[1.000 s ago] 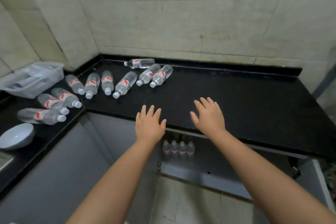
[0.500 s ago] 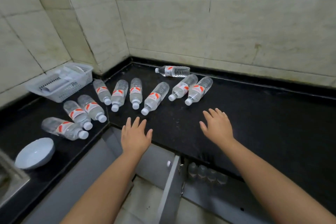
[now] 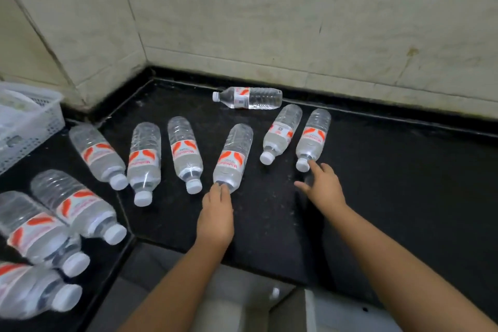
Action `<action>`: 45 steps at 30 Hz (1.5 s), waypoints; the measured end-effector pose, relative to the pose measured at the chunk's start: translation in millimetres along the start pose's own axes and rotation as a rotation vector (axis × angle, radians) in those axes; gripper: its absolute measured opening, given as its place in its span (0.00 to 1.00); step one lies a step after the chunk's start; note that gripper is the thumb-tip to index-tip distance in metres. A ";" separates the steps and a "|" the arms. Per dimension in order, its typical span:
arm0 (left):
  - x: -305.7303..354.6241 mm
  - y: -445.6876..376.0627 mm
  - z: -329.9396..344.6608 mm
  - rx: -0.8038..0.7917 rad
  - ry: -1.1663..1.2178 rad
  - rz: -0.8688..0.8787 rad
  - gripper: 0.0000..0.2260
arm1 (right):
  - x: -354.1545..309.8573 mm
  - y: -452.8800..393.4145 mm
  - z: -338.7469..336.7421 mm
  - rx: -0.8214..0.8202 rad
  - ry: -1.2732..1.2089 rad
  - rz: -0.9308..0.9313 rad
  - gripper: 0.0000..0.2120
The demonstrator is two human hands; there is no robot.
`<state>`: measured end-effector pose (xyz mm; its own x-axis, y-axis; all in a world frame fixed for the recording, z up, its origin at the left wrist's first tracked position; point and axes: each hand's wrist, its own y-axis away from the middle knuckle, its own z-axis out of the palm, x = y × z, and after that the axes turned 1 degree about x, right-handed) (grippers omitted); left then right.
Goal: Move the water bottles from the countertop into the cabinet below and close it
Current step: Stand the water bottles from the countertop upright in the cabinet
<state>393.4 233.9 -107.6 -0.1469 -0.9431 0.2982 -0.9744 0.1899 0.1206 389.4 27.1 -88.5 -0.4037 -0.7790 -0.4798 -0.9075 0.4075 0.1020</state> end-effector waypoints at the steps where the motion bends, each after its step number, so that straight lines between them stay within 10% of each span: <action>1: -1.2 -1.7 -0.3 -0.003 -0.016 0.008 0.22 | -3.7 -6.6 4.7 0.004 -0.024 0.017 0.31; 27: 24.8 86.8 -4.0 0.039 0.077 -0.047 0.14 | 74.5 101.4 -9.3 0.079 -0.063 0.044 0.11; 45: 199.4 203.6 -67.9 0.310 0.081 0.113 0.13 | 150.7 199.9 -204.3 0.252 -0.045 -0.180 0.15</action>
<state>177.3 103.0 40.7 -0.2546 -0.8937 0.3694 -0.9601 0.1879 -0.2072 123.4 -106.1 37.5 -0.2285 -0.8300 -0.5088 -0.9043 0.3746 -0.2049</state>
